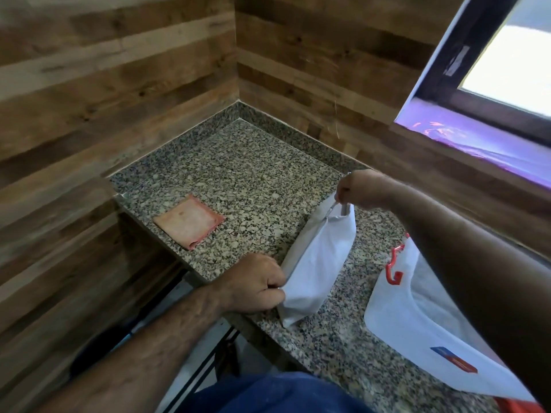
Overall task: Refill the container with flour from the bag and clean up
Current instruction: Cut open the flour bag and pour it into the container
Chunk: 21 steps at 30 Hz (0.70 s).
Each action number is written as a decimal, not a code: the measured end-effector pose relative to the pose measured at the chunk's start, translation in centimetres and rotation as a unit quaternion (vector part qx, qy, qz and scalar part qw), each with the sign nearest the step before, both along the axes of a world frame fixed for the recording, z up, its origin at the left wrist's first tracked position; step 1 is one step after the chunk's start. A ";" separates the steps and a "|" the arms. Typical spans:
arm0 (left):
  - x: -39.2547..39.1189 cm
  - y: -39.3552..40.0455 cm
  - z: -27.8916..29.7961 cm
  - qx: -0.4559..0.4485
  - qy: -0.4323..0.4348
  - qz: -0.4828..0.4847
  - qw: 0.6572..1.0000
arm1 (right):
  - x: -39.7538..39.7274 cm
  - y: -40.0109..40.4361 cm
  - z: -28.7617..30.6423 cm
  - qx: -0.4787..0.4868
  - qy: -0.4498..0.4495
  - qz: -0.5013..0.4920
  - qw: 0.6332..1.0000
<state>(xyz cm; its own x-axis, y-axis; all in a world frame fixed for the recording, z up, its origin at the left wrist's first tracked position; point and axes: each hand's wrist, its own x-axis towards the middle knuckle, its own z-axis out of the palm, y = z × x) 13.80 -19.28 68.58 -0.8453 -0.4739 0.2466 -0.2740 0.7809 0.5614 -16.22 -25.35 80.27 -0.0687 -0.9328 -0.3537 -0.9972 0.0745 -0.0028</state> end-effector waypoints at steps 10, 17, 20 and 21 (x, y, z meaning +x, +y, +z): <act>-0.1 -2.7 -0.1 0.140 -0.077 -0.107 0.981 | -6.3 -4.4 0.7 -0.041 0.073 -0.144 0.986; -0.1 -4.2 -0.6 0.246 -0.085 -0.131 0.957 | -5.0 -3.2 -2.1 -0.199 -0.044 -0.340 0.918; 0.4 -5.3 -1.3 0.340 -0.031 -0.103 0.934 | -2.4 -0.8 -3.3 -0.233 -0.033 -0.398 0.887; 0.4 -5.7 -1.4 0.362 -0.007 -0.087 0.928 | -1.6 0.0 -3.5 -0.239 -0.031 -0.411 0.879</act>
